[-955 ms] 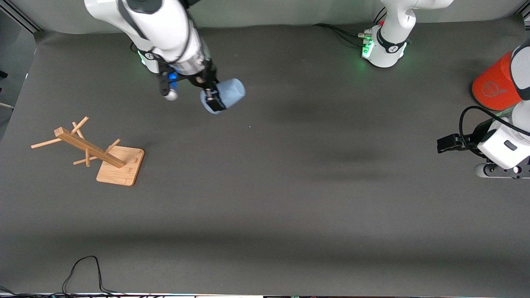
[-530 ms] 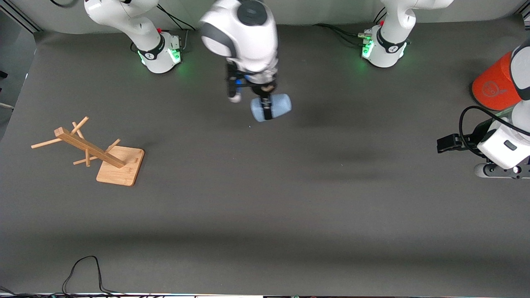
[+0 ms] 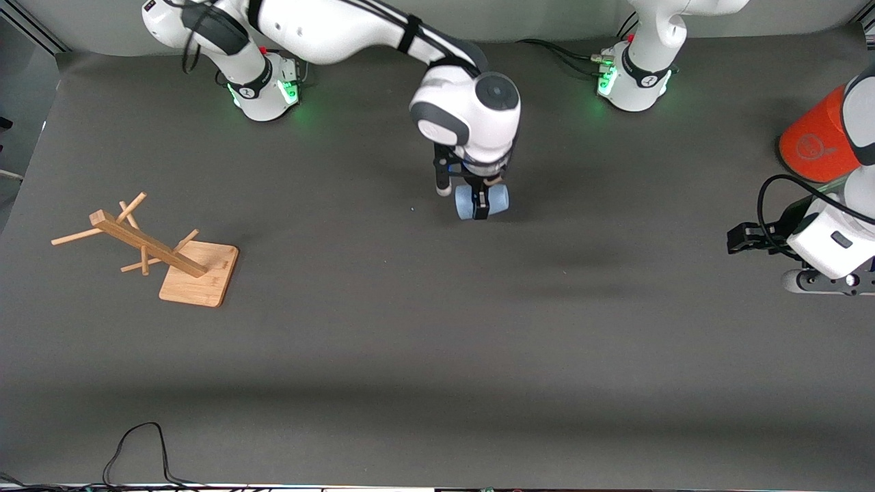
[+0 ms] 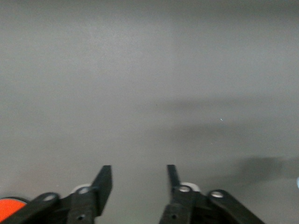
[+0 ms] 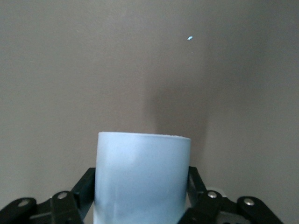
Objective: Rotate and upright cup with both arms
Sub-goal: 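Carry the cup to mid-table and lower it with the right gripper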
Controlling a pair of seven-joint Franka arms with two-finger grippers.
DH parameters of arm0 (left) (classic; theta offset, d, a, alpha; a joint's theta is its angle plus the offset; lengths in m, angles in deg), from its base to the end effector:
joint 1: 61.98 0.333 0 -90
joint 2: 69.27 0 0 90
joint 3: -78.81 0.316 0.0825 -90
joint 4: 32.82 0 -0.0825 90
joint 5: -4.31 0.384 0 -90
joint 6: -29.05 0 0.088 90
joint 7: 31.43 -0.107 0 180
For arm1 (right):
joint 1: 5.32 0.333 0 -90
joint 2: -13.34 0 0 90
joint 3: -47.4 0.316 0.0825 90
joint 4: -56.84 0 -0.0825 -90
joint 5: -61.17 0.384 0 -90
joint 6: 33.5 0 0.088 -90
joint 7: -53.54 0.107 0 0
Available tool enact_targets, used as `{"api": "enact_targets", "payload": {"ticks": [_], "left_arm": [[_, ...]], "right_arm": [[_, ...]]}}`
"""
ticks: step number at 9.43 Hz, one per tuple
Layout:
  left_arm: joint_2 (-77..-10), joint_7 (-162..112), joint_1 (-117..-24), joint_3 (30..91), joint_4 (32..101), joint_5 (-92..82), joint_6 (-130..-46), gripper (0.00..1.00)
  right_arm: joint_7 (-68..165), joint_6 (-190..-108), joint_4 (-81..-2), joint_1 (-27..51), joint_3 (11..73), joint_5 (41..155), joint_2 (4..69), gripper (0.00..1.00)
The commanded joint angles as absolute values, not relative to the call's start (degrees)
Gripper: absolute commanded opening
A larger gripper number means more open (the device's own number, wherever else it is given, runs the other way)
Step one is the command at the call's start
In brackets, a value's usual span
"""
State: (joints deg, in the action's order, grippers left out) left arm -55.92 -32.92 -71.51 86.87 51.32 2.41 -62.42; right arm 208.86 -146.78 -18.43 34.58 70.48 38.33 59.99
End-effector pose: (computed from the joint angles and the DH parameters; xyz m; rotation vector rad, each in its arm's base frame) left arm 0.6200 -0.0284 0.5387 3.1359 -0.0803 -0.1613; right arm 0.4129 0.6053 0.2681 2.2115 -2.1437 0.1362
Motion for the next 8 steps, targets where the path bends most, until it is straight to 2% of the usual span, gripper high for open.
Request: {"api": "enact_targets", "payload": {"ticks": [1,3,4,5,6,7,8], "left_arm": [[-55.9,-34.8,-72.0,87.2,50.3,2.0,-61.1,0.0],[-55.9,-34.8,-72.0,87.1,50.3,2.0,-61.1,0.0],[-55.8,-34.9,-72.0,87.1,50.3,2.0,-61.1,0.24],[-55.8,-34.8,-72.0,87.1,50.3,1.9,-61.2,0.99],[-55.8,-34.8,-72.0,87.2,50.3,1.9,-61.2,1.0],[-55.8,-34.7,-71.9,87.1,50.3,1.9,-61.2,1.0],[-55.8,-34.8,-71.9,87.2,50.3,1.9,-61.2,1.0]], "right_arm": [[211.7,-147.4,-13.7,36.2,69.8,36.7,64.9,0.59],[212.7,-147.6,-10.1,40.3,65.7,36.7,68.4,0.59],[213.1,-147.7,-9.3,41.0,64.7,36.7,69.8,0.59],[213.1,-148.5,-9.4,41.0,64.7,36.7,70.1,0.59],[213.1,-148.7,-9.5,41.0,64.6,36.7,70.5,0.64],[213.2,-148.8,-9.5,41.0,64.1,36.7,70.9,0.87],[213.2,-148.8,-9.5,41.0,64.0,36.7,70.9,0.97]]}}
